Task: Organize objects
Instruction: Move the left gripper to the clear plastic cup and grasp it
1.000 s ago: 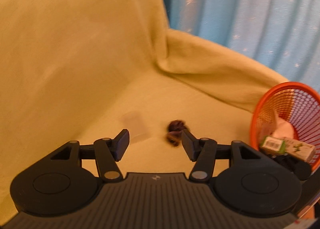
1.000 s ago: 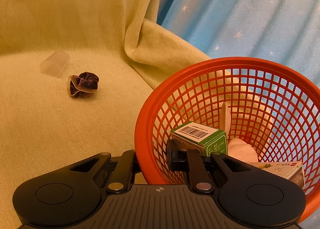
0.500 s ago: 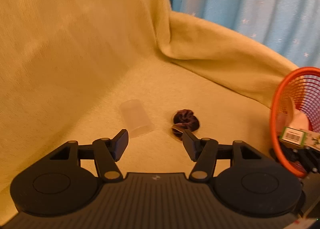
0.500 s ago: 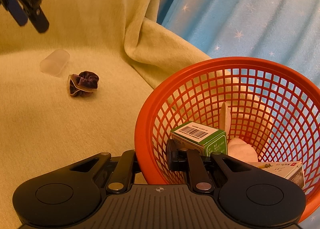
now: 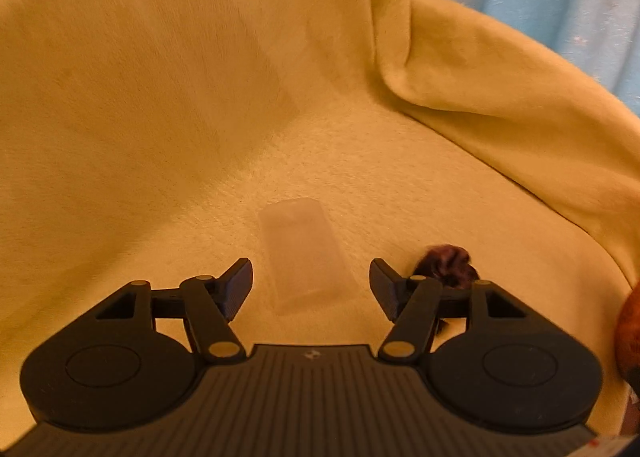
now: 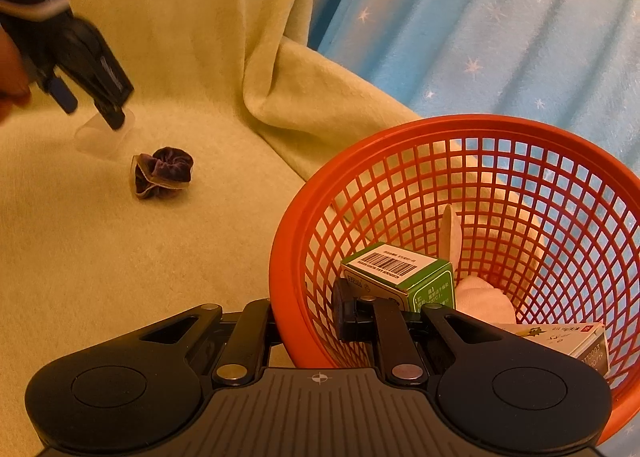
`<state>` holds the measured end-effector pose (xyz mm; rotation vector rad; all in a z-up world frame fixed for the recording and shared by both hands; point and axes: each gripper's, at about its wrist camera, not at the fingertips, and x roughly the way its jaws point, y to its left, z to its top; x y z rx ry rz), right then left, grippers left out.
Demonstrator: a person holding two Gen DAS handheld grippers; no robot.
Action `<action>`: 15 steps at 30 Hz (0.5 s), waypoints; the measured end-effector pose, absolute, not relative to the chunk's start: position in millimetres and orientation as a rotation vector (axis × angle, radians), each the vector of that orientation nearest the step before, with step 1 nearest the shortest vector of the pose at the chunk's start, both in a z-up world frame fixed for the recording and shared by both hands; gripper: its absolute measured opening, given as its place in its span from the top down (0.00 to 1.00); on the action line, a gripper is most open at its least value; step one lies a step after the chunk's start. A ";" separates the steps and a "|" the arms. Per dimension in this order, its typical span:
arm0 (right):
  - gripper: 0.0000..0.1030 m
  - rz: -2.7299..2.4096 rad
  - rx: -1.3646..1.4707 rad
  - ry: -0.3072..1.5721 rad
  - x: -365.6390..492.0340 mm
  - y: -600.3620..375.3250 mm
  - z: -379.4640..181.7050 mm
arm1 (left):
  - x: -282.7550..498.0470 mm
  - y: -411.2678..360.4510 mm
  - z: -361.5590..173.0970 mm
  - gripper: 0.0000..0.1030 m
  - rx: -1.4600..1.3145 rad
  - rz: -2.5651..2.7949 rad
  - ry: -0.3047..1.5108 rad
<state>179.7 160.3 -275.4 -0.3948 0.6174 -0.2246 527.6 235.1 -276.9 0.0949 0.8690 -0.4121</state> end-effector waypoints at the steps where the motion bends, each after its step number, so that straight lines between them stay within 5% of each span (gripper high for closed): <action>1: 0.90 -0.226 -0.389 0.615 180.0 159.4 -274.9 | 531.2 232.8 -281.0 0.42 0.094 -0.408 0.874; 15: 0.90 -0.231 -0.394 0.619 182.0 161.3 -277.3 | 506.5 244.3 -284.3 0.52 0.187 -0.440 0.913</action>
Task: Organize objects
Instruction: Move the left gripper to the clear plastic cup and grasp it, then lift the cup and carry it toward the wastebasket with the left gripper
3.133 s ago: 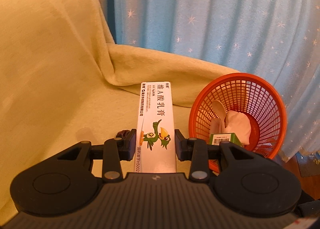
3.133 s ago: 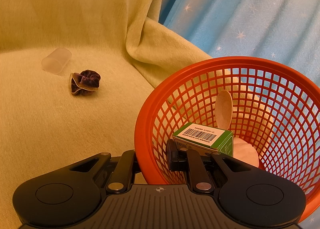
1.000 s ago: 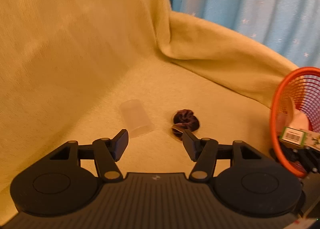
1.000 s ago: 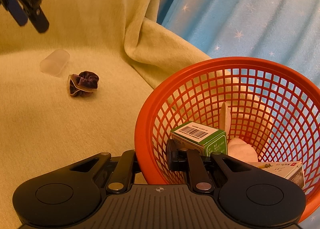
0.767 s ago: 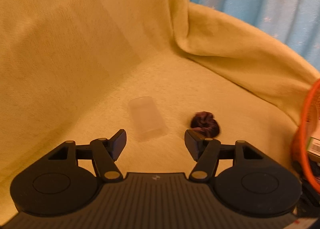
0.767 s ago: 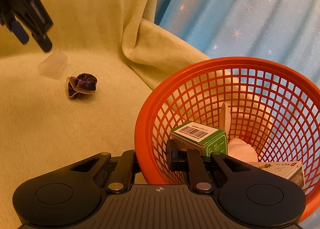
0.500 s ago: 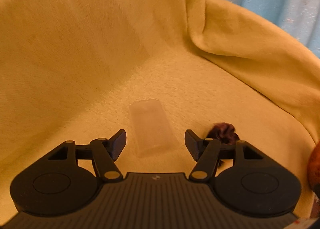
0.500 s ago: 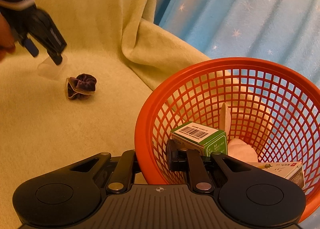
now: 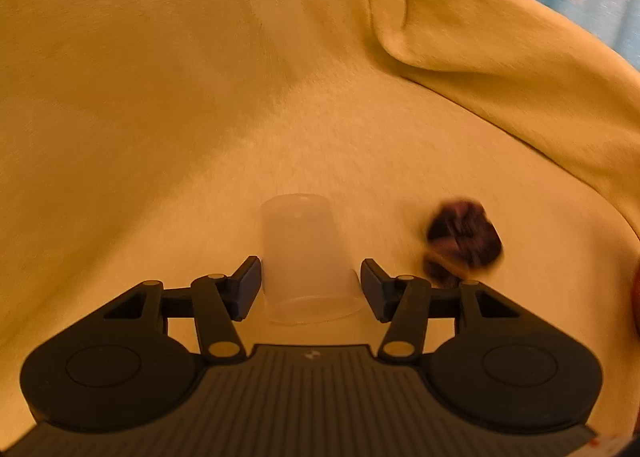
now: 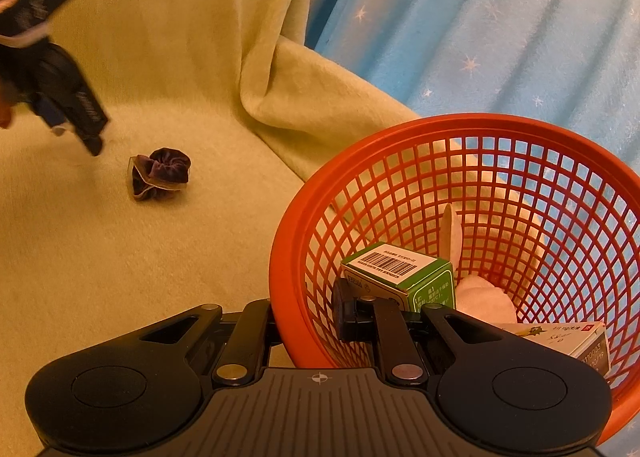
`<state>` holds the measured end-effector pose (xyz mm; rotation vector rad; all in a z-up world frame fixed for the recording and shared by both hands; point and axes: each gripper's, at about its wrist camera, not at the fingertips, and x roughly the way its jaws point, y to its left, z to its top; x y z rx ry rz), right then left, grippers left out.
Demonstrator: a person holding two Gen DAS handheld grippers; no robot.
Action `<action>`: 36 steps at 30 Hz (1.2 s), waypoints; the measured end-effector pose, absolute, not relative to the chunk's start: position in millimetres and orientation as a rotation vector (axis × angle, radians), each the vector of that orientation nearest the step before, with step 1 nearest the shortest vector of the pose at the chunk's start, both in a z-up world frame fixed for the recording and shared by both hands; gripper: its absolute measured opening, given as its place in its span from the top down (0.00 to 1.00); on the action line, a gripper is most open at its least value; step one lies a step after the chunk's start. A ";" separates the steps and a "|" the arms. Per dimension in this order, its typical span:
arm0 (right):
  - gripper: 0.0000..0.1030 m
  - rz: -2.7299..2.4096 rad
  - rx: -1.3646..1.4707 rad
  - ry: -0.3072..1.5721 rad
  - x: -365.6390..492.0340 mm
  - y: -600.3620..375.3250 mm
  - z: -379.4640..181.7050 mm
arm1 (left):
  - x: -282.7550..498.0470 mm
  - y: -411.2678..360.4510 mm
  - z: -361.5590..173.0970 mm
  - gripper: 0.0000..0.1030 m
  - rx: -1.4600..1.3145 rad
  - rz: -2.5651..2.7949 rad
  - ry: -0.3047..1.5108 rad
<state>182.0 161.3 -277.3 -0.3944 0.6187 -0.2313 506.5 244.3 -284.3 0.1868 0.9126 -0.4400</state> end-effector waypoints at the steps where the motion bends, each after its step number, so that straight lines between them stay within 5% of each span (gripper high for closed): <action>1: 0.90 -0.231 -0.397 0.619 181.6 161.3 -277.5 | 497.6 249.2 -282.5 0.52 0.197 -0.448 0.914; 20: 0.90 -0.222 -0.398 0.623 173.3 159.8 -276.3 | 407.8 289.2 -291.6 0.53 0.271 -0.445 0.913; 36: 0.90 -0.222 -0.405 0.625 174.1 161.4 -276.7 | 389.2 285.3 -226.1 0.53 0.286 -0.560 0.860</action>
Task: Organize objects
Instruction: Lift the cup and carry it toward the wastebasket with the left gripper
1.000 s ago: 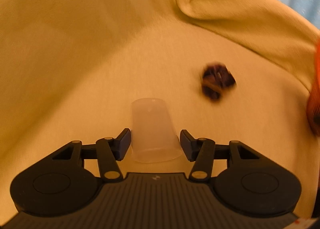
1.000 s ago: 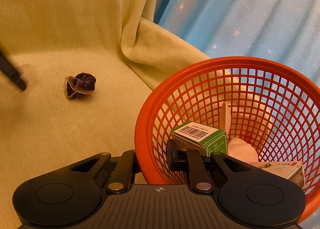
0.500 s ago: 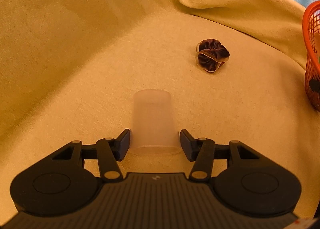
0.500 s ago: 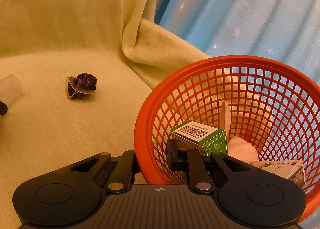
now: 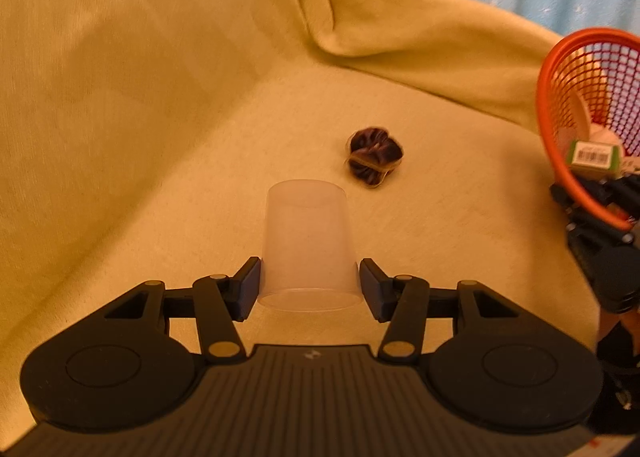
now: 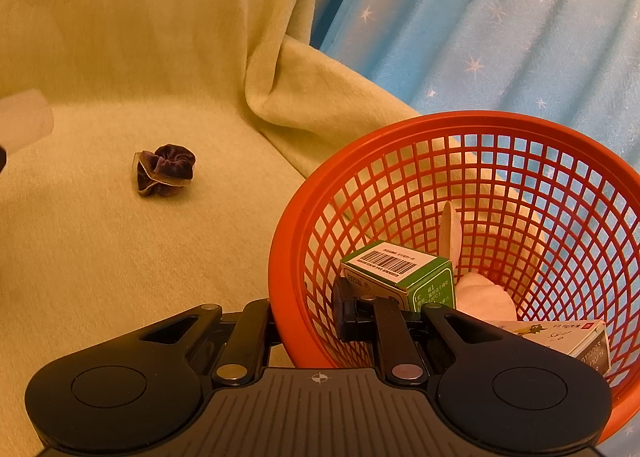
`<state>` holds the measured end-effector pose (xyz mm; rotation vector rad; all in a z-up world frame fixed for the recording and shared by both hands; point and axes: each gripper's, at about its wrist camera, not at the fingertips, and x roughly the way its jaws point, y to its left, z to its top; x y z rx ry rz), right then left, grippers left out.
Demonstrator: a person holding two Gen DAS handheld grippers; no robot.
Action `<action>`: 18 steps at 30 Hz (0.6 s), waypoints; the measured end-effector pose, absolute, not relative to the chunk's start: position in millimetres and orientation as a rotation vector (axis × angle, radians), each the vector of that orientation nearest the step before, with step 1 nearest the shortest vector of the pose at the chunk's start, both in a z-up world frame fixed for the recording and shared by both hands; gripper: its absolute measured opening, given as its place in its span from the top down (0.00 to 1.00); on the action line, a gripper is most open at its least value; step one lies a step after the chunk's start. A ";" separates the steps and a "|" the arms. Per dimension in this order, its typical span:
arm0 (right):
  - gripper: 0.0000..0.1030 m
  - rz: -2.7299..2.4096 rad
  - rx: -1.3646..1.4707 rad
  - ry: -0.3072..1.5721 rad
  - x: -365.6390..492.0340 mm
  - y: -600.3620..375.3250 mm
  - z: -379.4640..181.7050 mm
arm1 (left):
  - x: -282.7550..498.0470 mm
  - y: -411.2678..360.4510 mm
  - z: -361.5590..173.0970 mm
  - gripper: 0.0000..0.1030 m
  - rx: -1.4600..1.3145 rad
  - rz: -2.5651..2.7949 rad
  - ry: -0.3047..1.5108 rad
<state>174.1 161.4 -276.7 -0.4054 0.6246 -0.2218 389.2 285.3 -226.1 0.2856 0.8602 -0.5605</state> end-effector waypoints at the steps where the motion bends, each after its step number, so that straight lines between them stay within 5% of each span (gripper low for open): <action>1: 0.90 -0.222 -0.405 0.625 174.0 161.3 -276.7 | 388.4 284.6 -223.0 0.53 0.280 -0.567 0.859; 18: 0.90 -0.223 -0.404 0.624 174.1 161.6 -276.8 | 380.4 274.9 -206.8 0.54 0.247 -0.611 0.847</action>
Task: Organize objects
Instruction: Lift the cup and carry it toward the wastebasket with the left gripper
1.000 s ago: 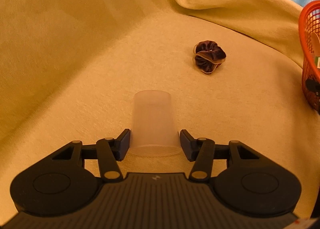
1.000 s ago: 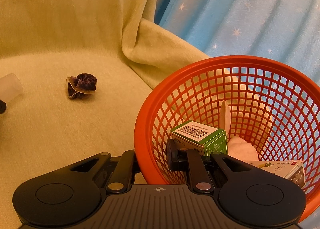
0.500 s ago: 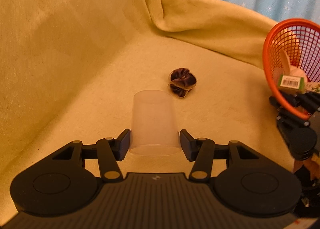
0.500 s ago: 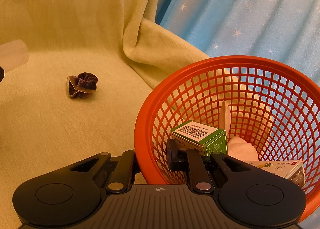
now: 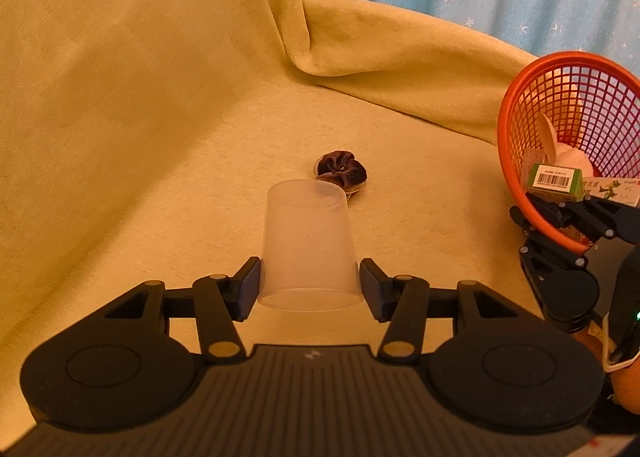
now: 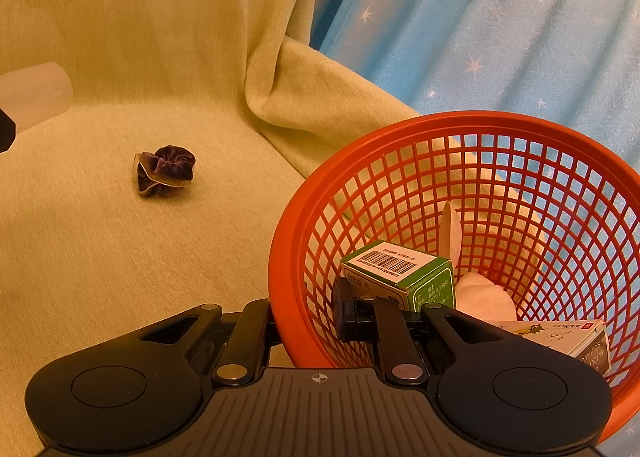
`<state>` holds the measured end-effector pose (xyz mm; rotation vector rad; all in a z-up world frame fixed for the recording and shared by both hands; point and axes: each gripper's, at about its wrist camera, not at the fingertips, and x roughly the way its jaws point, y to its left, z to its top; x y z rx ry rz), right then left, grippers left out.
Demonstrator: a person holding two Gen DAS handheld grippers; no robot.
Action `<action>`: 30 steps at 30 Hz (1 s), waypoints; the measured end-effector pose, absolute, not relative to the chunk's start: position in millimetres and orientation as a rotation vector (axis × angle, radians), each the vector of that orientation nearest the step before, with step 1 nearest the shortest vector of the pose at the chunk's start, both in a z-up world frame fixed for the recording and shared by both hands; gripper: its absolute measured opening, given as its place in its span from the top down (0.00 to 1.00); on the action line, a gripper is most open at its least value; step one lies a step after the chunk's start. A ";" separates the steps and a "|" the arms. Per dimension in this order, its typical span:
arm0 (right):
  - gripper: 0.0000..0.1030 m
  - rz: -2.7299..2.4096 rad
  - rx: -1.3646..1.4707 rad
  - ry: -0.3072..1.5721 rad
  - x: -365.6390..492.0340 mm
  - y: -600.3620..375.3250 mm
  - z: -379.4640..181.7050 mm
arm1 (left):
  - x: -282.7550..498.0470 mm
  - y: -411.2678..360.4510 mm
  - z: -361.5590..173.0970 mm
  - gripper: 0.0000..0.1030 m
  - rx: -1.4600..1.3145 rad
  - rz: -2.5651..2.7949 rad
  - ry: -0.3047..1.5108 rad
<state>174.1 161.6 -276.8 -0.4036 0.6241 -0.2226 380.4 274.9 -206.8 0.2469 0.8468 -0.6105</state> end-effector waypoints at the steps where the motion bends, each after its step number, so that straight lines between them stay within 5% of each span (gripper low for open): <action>1: 0.90 -0.223 -0.403 0.624 174.1 161.6 -276.7 | 379.9 274.4 -205.8 0.54 0.246 -0.613 0.846; 30: 0.90 -0.223 -0.404 0.624 173.9 161.9 -276.9 | 372.2 248.9 -169.9 0.54 0.217 -0.709 0.789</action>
